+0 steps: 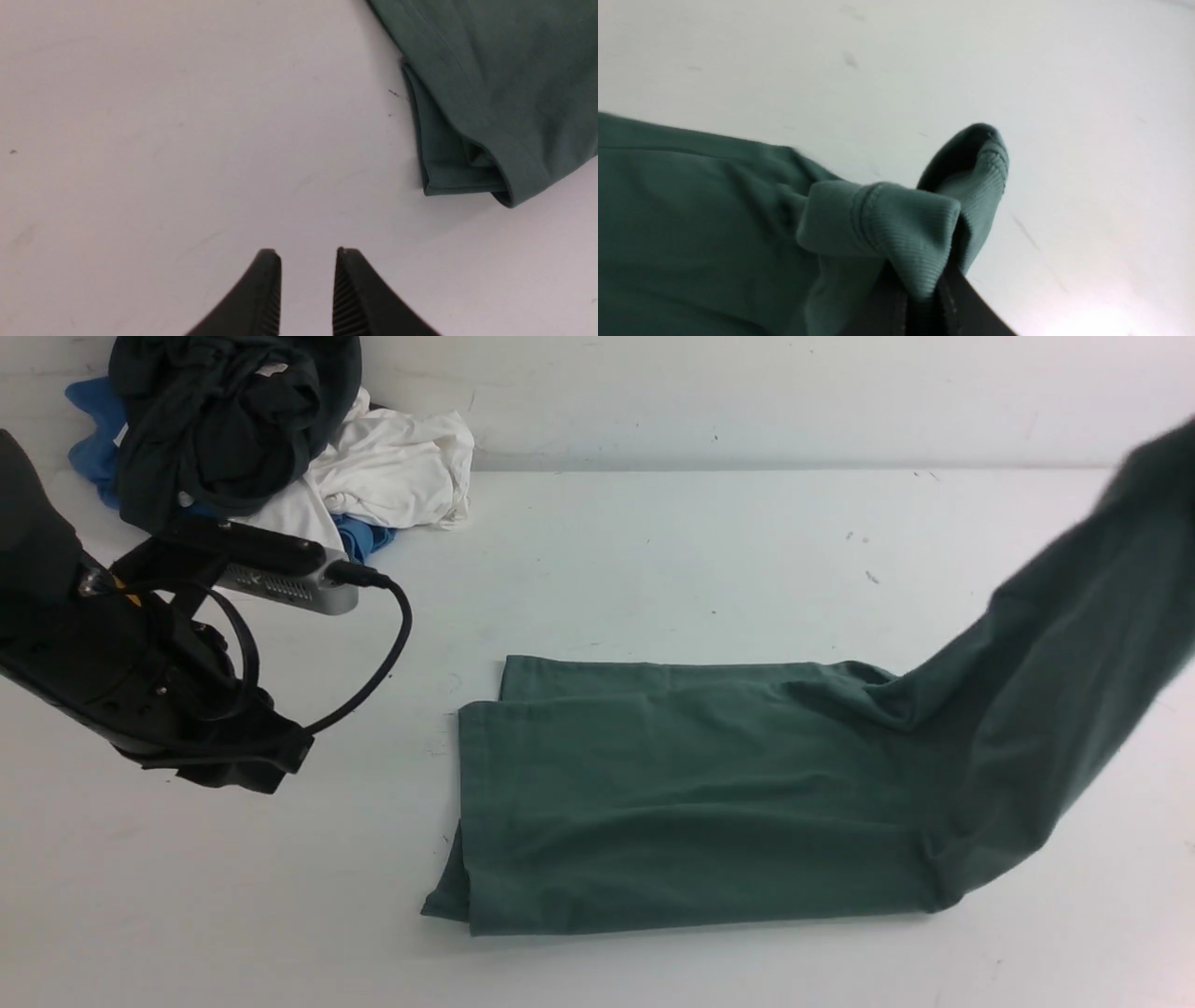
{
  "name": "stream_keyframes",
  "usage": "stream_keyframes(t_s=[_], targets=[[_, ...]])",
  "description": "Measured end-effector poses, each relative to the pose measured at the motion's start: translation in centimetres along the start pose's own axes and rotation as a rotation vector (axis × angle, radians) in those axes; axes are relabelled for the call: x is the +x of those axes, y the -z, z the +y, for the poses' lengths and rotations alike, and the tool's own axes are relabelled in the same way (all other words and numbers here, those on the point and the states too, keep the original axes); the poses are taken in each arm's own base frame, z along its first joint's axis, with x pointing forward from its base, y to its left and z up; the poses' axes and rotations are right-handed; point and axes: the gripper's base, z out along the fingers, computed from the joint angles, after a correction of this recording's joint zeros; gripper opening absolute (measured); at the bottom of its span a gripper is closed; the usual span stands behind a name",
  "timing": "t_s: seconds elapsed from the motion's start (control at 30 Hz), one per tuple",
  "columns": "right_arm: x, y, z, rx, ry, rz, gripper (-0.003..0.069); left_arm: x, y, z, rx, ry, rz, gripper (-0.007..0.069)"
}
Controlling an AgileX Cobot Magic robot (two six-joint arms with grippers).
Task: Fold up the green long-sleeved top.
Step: Use the right arm to drag the right edge of the fabric to the left and folds it over the left edge
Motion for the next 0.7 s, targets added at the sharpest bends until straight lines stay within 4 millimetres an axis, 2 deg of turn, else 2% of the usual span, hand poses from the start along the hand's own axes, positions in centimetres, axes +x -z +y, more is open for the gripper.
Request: stream_keyframes(t_s=[0.03,0.13,0.37,0.43,0.47,0.53,0.7], targets=[[-0.9,-0.1,2.8,-0.082,0.057,-0.022,0.0022,-0.1,-0.5,0.1,0.009,-0.005,0.008,0.0154],[-1.8,-1.6,8.3,-0.214,0.163,-0.041,0.0022,-0.3,-1.2,0.0,0.035,-0.011,0.016,0.0154],[-0.8,-9.0,20.0,-0.429,0.273,0.01,0.0022,-0.4,-1.6,-0.1,0.064,-0.028,0.016,0.0154],[-0.6,-9.8,21.4,-0.456,0.27,0.002,0.0022,-0.4,-1.6,-0.1,0.064,-0.03,0.016,0.0154],[-0.1,-11.2,23.1,-0.485,0.26,0.003,0.0022,-0.4,-1.6,-0.1,0.065,-0.031,0.016,0.0154],[0.3,-12.4,24.5,-0.515,0.235,0.0,0.0022,-0.4,-1.6,-0.1,0.067,-0.034,0.018,0.0154],[1.3,-15.0,26.5,-0.575,0.151,0.028,0.0022,-0.4,-1.6,-0.1,0.068,-0.034,0.02,0.0154]])
